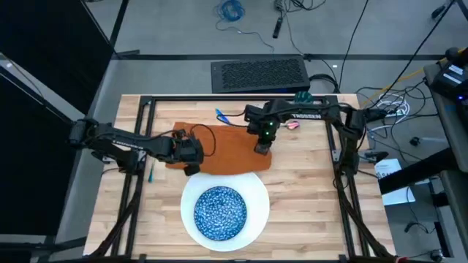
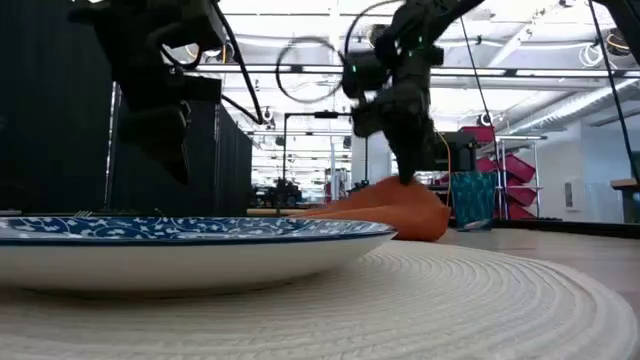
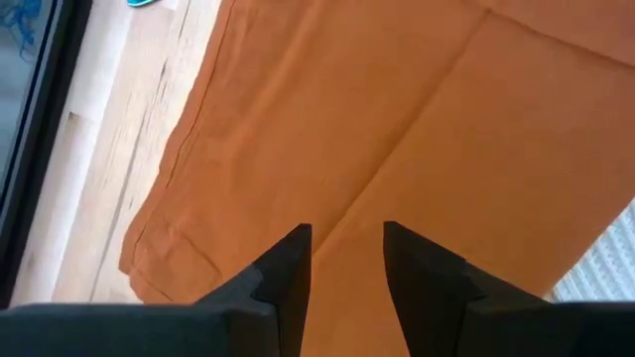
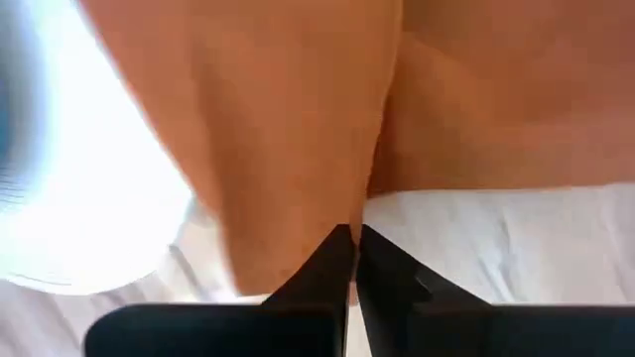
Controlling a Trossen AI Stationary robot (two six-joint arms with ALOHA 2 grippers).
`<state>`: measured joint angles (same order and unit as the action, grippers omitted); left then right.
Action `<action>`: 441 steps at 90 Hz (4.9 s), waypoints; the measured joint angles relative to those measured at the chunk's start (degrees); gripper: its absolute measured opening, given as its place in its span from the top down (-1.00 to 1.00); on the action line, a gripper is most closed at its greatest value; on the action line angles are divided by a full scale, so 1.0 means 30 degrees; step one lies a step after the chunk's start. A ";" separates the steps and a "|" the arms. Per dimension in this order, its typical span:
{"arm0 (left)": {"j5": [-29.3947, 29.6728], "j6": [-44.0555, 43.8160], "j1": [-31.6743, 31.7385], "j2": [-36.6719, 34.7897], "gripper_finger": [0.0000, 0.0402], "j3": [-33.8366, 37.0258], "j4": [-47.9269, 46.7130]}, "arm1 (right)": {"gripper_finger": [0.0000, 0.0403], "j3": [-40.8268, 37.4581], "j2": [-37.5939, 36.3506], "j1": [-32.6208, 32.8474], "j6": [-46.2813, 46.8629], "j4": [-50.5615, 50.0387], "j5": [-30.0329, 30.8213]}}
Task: Set table place
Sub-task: Fold the orange table napkin
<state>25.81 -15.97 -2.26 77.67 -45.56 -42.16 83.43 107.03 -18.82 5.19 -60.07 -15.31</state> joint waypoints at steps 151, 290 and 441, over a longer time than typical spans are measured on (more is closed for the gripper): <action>-0.1975 0.4887 0.6147 0.0124 0.45 0.0066 0.4798 | -0.11 0.4613 0.1664 -0.3372 -0.3109 -0.0589 0.5334; -0.5902 0.3635 1.3899 0.2543 0.44 0.0582 0.1034 | -0.09 0.4585 0.1353 -0.1192 -0.3381 -0.1183 0.2119; -0.5489 0.5138 1.3642 0.1129 1.00 0.0386 0.0618 | -0.09 0.4585 0.1353 -0.1942 -0.3342 -0.1327 0.2119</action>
<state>9.34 -0.55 38.66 81.06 -44.40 -40.31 97.19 111.09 -24.64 -4.84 -64.05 -8.95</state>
